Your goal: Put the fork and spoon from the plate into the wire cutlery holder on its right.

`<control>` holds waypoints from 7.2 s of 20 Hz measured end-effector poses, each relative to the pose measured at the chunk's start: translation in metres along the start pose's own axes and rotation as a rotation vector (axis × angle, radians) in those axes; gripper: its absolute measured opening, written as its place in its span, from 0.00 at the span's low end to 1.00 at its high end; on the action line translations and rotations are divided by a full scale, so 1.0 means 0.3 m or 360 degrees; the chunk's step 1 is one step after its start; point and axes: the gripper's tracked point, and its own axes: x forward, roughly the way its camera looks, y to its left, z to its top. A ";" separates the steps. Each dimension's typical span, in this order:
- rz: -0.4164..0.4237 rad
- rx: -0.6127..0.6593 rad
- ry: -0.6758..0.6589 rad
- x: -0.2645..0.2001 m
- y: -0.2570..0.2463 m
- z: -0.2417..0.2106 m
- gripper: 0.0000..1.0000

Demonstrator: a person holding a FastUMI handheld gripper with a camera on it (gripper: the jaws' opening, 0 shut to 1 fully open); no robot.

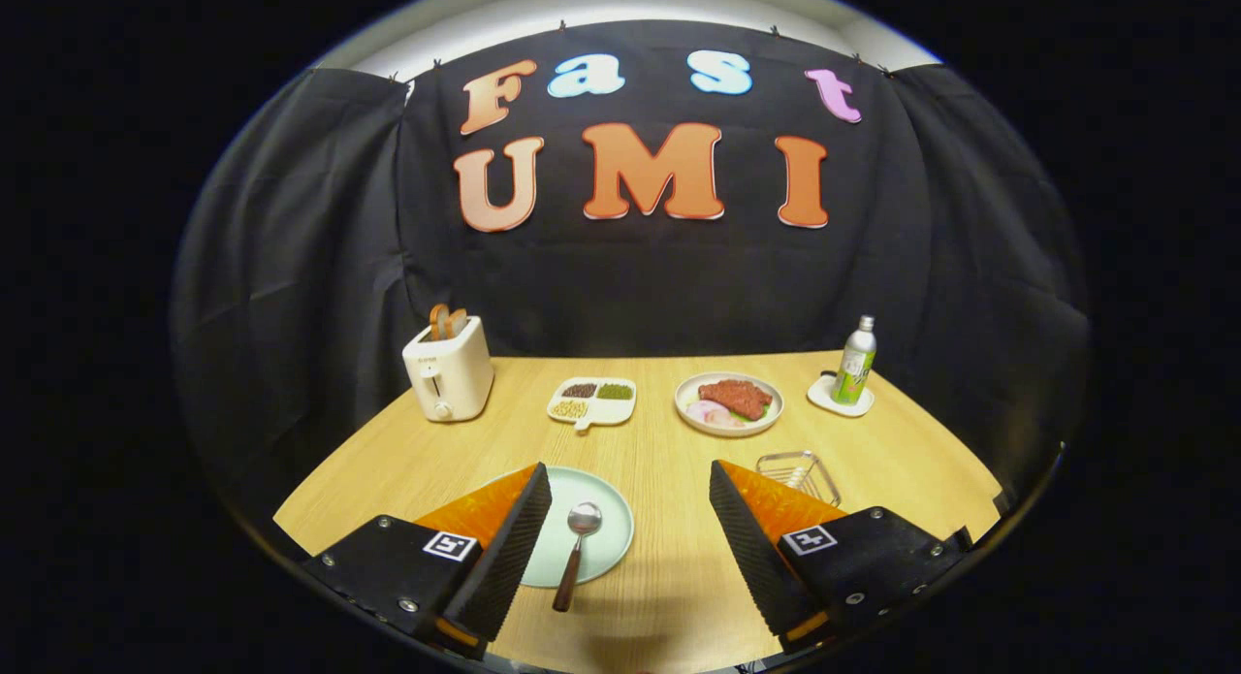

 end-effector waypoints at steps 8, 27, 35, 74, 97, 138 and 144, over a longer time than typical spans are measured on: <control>0.0063 -0.0139 0.0359 0.151 0.128 -0.267 0.99; 0.0041 -0.0178 0.0809 0.238 0.161 -0.487 0.34; 0.0036 -0.0089 0.0874 0.239 0.139 -0.464 0.03; 0.0011 -0.0445 0.1851 0.126 -0.606 -0.201 0.02; 0.0033 -0.0415 0.1844 0.210 -0.564 -0.161 0.54; 0.0118 -0.0134 0.0598 0.255 0.403 -0.419 0.75; 0.0121 -0.0106 0.0664 0.266 0.414 -0.475 0.41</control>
